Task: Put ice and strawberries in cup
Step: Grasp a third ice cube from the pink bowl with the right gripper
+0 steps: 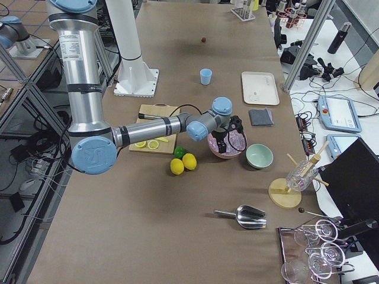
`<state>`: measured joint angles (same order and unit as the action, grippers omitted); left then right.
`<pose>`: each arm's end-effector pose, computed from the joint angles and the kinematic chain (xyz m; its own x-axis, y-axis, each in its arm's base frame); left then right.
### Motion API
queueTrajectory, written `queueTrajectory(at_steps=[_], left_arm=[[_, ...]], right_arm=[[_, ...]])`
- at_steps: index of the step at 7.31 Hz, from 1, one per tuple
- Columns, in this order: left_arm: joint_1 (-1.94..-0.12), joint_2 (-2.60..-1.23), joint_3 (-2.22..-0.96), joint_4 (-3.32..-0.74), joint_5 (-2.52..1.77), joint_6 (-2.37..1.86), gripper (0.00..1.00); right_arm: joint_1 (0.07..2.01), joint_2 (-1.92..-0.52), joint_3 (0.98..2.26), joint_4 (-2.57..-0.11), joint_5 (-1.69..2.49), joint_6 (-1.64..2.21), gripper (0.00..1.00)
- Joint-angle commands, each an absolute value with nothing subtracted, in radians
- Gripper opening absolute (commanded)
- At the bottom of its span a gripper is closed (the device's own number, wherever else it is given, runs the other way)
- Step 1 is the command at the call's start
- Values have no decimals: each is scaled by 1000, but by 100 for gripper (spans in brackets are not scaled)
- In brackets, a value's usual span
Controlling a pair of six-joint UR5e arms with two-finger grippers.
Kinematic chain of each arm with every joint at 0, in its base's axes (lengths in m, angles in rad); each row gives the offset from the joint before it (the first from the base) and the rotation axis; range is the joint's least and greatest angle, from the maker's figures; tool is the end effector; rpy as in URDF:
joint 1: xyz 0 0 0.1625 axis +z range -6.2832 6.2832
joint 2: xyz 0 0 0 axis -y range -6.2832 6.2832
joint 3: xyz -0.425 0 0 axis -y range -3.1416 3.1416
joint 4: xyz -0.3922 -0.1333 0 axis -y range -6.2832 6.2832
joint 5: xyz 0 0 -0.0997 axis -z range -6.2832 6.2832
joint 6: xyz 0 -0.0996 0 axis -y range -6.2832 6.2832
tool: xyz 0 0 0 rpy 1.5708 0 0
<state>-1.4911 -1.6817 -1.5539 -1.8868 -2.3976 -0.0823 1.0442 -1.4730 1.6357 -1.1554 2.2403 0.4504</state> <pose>-0.0156 -0.5588 0.5702 0.6555 0.2700 -0.7053 -0.0192 0.9396 0.3418 -0.2170 -0.5155 0.5329 0.6401 -0.3035 0.7058 0.1580 0.9510 0.2657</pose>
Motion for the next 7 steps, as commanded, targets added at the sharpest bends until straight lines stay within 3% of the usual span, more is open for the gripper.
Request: queueTrajectory(at_steps=[1,3,4,5,7], left_arm=[[-1493,-1683,-1554,-1887,-2398,-83,98],[-1493,-1684,-1554,-1887,-2398,-83,98],[-1491,-1684,-1555,-1887,-2398,-83,98],[-1491,-1681,-1555,-1887,-2398,-83,98],[-1491,-1681,-1555,-1887,-2398,-81,98]], right_arm=[[1043,-1471,1629,-1149,2238,456,97],[1043,-1470,1634,-1149,2235,463,88],[1043,-1471,1634,-1149,2235,466,79],[1043,-1473,1634,-1149,2233,466,61],[1043,-1473,1634,-1149,2232,469,61]])
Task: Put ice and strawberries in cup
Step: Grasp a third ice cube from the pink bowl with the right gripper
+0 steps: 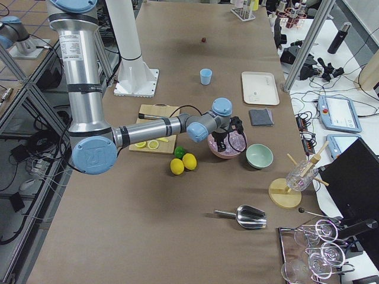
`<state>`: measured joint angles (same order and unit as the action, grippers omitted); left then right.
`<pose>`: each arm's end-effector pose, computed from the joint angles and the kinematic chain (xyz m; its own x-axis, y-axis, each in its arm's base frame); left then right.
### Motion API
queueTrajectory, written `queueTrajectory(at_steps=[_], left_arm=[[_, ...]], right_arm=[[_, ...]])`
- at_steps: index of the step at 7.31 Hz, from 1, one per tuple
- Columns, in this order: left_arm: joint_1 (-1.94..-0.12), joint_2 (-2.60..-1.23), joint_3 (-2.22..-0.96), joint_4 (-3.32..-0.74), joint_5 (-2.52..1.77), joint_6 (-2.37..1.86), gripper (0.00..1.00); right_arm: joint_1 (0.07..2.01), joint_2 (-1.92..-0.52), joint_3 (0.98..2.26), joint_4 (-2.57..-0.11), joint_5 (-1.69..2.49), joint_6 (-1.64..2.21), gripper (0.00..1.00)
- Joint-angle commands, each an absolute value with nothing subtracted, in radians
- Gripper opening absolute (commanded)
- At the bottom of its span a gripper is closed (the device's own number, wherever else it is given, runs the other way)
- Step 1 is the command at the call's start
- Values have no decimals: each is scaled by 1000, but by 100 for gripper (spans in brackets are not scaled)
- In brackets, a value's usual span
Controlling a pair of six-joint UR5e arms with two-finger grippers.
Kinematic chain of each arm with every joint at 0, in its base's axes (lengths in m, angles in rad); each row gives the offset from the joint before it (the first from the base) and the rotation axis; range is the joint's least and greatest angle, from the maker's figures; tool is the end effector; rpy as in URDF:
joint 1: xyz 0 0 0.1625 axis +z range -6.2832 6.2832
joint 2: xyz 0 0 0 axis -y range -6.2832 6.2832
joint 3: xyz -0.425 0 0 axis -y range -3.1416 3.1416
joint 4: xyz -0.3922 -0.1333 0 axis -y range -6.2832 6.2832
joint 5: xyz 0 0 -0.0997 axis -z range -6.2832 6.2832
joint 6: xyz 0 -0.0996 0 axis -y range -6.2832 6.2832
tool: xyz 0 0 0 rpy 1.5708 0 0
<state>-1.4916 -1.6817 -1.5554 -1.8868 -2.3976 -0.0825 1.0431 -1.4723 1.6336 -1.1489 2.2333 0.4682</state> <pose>-0.0159 -0.5588 0.5694 0.6556 0.2705 -0.7050 -0.0185 0.9391 0.3431 -0.2174 -0.5161 0.5331 0.6454 -0.2900 0.7067 0.1446 0.9548 0.2597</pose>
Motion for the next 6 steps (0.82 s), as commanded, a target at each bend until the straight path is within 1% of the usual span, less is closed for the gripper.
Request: queueTrajectory(at_steps=[1,3,6], left_arm=[[-1493,-1680,-1555,-1887,-2398,-81,98],[-1491,-1680,-1554,-1887,-2398,-81,98],[-1491,-1684,-1552,-1887,-2396,-81,98]], right_arm=[[1042,-1473,1634,-1149,2230,469,61],[1037,-1470,1634,-1149,2230,480,63],[1022,-1457,1643,-1149,2232,523,61]])
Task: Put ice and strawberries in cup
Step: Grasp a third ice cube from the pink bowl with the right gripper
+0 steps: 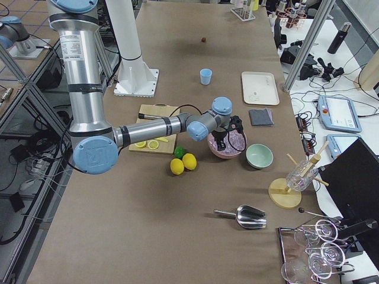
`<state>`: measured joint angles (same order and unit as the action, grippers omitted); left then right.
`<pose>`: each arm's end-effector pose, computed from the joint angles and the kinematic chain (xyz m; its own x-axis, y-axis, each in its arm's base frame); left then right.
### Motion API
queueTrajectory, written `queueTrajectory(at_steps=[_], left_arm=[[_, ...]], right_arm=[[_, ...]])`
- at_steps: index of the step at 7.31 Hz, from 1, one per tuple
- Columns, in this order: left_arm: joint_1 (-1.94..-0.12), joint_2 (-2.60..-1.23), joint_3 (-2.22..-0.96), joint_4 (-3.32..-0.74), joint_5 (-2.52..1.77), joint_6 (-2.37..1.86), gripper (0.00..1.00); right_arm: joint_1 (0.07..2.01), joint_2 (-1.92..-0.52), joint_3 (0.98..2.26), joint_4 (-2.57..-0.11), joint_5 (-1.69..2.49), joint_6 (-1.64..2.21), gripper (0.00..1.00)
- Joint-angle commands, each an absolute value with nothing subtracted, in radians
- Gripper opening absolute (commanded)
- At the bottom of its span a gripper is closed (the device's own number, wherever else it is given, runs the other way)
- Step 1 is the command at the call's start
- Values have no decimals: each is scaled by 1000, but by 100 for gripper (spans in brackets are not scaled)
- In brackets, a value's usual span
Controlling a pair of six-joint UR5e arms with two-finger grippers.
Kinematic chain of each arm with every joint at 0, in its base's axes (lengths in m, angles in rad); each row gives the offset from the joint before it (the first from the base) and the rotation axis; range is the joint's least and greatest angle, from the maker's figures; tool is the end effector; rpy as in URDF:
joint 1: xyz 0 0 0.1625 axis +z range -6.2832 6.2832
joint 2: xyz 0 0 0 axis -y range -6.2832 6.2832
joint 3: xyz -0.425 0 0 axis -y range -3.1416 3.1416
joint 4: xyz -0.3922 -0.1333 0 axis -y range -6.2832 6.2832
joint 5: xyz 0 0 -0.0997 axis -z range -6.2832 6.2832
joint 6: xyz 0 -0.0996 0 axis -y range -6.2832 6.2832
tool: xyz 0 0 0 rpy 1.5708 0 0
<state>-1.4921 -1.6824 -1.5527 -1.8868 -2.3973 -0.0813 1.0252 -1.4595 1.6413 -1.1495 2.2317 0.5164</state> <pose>-0.0161 -0.5591 0.5704 0.6560 0.2698 -0.7049 -0.0189 0.9395 0.3421 -0.2287 -0.5158 0.5222 0.6407 -0.2674 0.7197 0.1277 0.9614 0.2436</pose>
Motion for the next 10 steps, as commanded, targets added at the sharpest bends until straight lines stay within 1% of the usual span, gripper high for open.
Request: queueTrajectory(at_steps=[1,5,8,10], left_arm=[[-1493,-1684,-1552,-1887,-2398,-81,98],[-1493,-1684,-1555,-1888,-2398,-83,98],[-1493,-1675,-1555,-1913,-2398,-84,98],[-1493,-1675,-1555,-1913,-2398,-84,98]], right_arm=[[1020,-1457,1641,-1150,2230,523,60],[1022,-1460,1646,-1150,2238,523,58],[1020,-1470,1644,-1150,2233,523,52],[1019,-1473,1644,-1149,2230,523,52]])
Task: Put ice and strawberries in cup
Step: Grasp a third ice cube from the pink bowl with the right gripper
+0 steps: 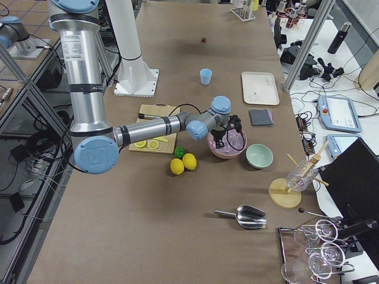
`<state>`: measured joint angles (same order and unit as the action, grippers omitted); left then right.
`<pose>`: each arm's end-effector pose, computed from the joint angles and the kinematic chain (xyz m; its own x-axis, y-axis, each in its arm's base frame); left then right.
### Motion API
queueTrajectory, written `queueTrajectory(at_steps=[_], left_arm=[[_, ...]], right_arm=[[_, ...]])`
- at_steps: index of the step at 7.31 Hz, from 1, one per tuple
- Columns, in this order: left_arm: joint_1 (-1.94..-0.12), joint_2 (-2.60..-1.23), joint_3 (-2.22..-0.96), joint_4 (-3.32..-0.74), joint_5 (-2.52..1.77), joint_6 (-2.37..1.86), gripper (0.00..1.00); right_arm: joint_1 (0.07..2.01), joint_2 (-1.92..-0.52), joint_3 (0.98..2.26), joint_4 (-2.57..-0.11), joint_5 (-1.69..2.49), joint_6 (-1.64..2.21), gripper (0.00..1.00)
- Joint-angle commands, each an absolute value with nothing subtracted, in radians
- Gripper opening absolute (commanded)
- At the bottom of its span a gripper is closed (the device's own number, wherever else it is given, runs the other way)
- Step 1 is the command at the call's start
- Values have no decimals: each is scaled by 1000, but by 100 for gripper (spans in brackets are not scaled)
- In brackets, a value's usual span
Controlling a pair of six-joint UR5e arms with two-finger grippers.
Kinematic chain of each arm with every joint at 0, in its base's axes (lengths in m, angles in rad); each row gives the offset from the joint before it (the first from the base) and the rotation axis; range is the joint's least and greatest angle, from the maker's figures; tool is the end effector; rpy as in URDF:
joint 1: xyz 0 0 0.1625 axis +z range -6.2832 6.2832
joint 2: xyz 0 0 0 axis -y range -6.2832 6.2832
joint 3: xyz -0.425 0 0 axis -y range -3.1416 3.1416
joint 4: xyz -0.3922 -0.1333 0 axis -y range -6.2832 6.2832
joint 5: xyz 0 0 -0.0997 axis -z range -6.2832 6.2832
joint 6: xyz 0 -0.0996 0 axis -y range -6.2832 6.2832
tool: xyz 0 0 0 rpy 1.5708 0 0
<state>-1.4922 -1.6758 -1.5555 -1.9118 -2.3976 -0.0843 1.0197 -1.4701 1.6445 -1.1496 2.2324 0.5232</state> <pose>-0.0163 -0.5569 0.5697 0.6547 0.2819 -0.7014 -0.0163 0.9329 0.3597 -0.2295 -0.5111 0.5264 0.6425 -0.2598 0.7209 0.1298 0.9641 0.2318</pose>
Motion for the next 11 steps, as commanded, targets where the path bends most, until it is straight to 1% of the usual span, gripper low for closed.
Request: queueTrajectory(at_steps=[1,2,3,4,6,7,8,11], left_arm=[[-1493,-1675,-1557,-1913,-2398,-84,98],[-1493,-1675,-1555,-1914,-2398,-83,98],[-1491,-1675,-1557,-1914,-2398,-83,98],[-1493,-1675,-1555,-1914,-2398,-83,98],[-1493,-1675,-1554,-1914,-2398,-83,98],[-1493,-1674,-1554,-1914,-2398,-83,98],[-1493,-1675,-1554,-1914,-2398,-83,98],[-1493,-1675,-1551,-1914,-2396,-81,98]], right_arm=[[1017,-1473,1646,-1149,2232,525,52],[1017,-1473,1644,-1149,2232,525,50],[1017,-1473,1646,-1149,2230,525,45],[1017,-1473,1646,-1149,2230,525,38],[1017,-1473,1651,-1149,2226,526,25],[1017,-1473,1652,-1149,2226,528,21],[1017,-1470,1667,-1149,2227,531,18],[1022,-1459,1686,-1164,2243,531,16]])
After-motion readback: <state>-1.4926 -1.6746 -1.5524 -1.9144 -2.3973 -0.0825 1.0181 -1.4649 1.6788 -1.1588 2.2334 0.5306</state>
